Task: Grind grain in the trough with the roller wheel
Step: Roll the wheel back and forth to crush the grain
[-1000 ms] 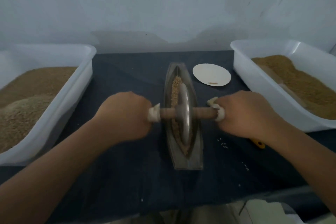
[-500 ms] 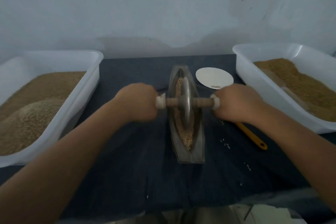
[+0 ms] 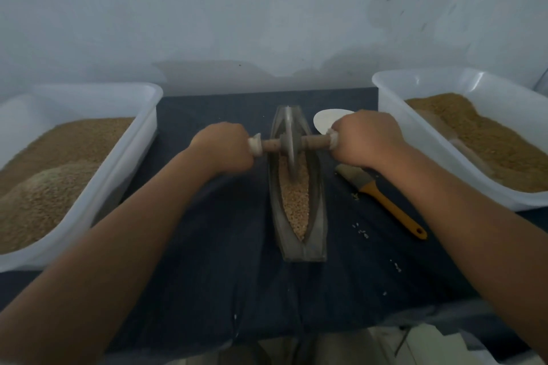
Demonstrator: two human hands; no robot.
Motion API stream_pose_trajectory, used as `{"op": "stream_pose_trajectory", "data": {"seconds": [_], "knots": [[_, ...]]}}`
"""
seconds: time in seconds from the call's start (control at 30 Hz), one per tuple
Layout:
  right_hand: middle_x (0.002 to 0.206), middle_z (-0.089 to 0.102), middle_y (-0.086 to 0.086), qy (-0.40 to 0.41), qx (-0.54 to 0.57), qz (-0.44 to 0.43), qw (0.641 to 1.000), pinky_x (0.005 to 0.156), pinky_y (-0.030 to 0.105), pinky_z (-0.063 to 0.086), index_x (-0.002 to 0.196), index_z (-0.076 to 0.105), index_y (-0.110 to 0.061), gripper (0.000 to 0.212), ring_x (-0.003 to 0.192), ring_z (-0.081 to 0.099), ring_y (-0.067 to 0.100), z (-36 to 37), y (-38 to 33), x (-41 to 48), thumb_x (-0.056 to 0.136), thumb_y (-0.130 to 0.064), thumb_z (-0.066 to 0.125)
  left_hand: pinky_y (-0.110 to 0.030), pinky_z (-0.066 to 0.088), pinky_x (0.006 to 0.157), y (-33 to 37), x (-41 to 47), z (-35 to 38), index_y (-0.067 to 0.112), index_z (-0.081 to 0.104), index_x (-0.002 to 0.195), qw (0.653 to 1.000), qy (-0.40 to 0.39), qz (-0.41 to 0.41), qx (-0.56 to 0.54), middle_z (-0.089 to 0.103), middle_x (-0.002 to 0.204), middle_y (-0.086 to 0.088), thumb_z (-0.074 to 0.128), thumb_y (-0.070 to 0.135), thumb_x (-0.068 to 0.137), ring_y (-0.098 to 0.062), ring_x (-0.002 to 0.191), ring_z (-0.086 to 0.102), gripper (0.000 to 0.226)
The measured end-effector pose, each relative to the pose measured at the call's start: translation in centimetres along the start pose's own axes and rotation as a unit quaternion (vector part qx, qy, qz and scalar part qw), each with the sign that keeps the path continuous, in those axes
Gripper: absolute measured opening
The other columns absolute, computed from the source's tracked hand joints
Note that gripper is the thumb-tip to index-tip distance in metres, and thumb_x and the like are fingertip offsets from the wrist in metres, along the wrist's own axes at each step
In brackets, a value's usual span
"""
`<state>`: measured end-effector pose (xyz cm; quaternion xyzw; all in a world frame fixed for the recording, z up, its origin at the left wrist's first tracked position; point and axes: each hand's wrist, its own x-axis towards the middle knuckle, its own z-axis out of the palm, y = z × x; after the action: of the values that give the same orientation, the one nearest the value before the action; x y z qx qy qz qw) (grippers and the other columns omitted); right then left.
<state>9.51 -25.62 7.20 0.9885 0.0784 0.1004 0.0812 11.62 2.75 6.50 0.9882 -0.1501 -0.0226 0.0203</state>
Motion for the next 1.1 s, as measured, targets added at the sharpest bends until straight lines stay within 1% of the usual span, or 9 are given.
{"op": "stream_pose_trajectory", "data": {"seconds": [0.17, 0.27, 0.4, 0.53, 0.67, 0.83, 0.9, 1.0, 1.1], "knots": [[0.055, 0.059, -0.009, -0.096, 0.086, -0.060, 0.990, 0.046, 0.027, 0.037, 0.063, 0.057, -0.030, 0.030, 0.050, 0.056, 0.004, -1.9, 0.3, -7.3, 0.069, -0.056, 0.046, -0.024, 0.037, 0.047, -0.9, -8.0, 1.2, 0.020, 0.056, 0.059, 0.997, -0.040, 0.062, -0.018, 0.058, 0.053, 0.007, 0.055, 0.044, 0.067, -0.005, 0.050, 0.056, 0.026], [0.057, 0.061, -0.010, -0.135, 0.099, -0.043, 0.985, 0.048, 0.027, 0.035, 0.064, 0.058, -0.030, 0.029, 0.053, 0.057, 0.003, -1.3, 0.5, -6.7, 0.066, -0.057, 0.048, -0.026, 0.040, 0.050, -0.3, -6.8, 1.0, 0.021, 0.054, 0.060, 0.998, -0.008, 0.065, 0.018, 0.056, 0.056, 0.007, 0.052, 0.048, 0.067, -0.011, 0.053, 0.056, 0.028], [0.067, 0.059, -0.007, -0.013, 0.026, 0.021, 0.999, 0.052, 0.029, 0.033, 0.069, 0.056, -0.029, 0.027, 0.060, 0.051, 0.011, 1.1, 0.1, -0.9, 0.086, -0.048, 0.052, -0.034, 0.051, 0.065, 0.4, 0.5, -0.9, 0.020, 0.057, 0.070, 0.996, 0.058, 0.013, 0.059, 0.059, 0.072, 0.003, 0.060, 0.050, 0.081, -0.026, 0.069, 0.062, 0.031], [0.070, 0.059, -0.006, 0.013, 0.011, 0.036, 0.999, 0.056, 0.030, 0.042, 0.069, 0.057, -0.029, 0.039, 0.061, 0.053, 0.015, 0.7, 0.2, 2.0, 0.083, -0.066, 0.056, -0.037, 0.055, 0.071, 0.6, 2.6, -1.4, 0.021, 0.055, 0.073, 0.997, 0.057, -0.001, 0.051, 0.064, 0.080, 0.000, 0.064, 0.052, 0.085, -0.027, 0.073, 0.063, 0.034], [0.063, 0.062, -0.006, -0.081, 0.056, -0.023, 0.995, 0.051, 0.028, 0.037, 0.067, 0.060, -0.028, 0.023, 0.057, 0.057, 0.008, -0.3, 0.6, -2.6, 0.078, -0.048, 0.055, -0.034, 0.058, 0.066, -0.1, -3.1, -0.1, 0.021, 0.060, 0.070, 0.998, -0.020, 0.047, 0.026, 0.063, 0.068, 0.005, 0.063, 0.040, 0.079, -0.018, 0.065, 0.063, 0.021], [0.072, 0.064, -0.030, -0.223, 0.150, -0.070, 0.961, 0.048, 0.025, 0.037, 0.082, 0.061, -0.053, 0.022, 0.066, 0.062, -0.006, -1.8, 0.4, -6.9, 0.064, -0.057, 0.051, -0.023, 0.033, 0.046, -0.6, -7.2, 1.0, 0.027, 0.051, 0.058, 0.993, 0.041, 0.084, 0.076, 0.052, 0.053, 0.011, 0.060, 0.048, 0.072, -0.006, 0.048, 0.049, 0.027], [0.065, 0.065, -0.008, -0.165, 0.120, -0.035, 0.978, 0.050, 0.029, 0.038, 0.074, 0.063, -0.035, 0.023, 0.058, 0.061, 0.009, -0.7, 0.3, -5.3, 0.071, -0.054, 0.051, -0.028, 0.043, 0.053, 0.0, -4.4, 0.5, 0.025, 0.052, 0.061, 0.995, 0.033, 0.059, 0.079, 0.055, 0.060, 0.009, 0.061, 0.048, 0.077, -0.014, 0.055, 0.054, 0.029], [0.070, 0.060, -0.006, -0.031, 0.044, 0.036, 0.998, 0.055, 0.031, 0.036, 0.073, 0.059, -0.028, 0.031, 0.062, 0.053, 0.012, 0.5, -0.2, -1.2, 0.091, -0.050, 0.045, -0.035, 0.051, 0.065, 0.4, 0.9, -0.9, 0.022, 0.052, 0.066, 0.996, 0.054, 0.007, 0.069, 0.059, 0.072, 0.002, 0.061, 0.051, 0.085, -0.028, 0.067, 0.057, 0.036], [0.077, 0.062, -0.003, -0.023, 0.037, 0.052, 0.998, 0.062, 0.034, 0.046, 0.077, 0.061, -0.028, 0.030, 0.067, 0.055, 0.017, 0.3, -0.3, 1.3, 0.093, -0.052, 0.051, -0.035, 0.050, 0.067, 0.8, 2.7, -1.4, 0.023, 0.057, 0.071, 0.995, 0.074, -0.001, 0.067, 0.064, 0.079, 0.000, 0.057, 0.057, 0.088, -0.026, 0.071, 0.060, 0.038]]}}
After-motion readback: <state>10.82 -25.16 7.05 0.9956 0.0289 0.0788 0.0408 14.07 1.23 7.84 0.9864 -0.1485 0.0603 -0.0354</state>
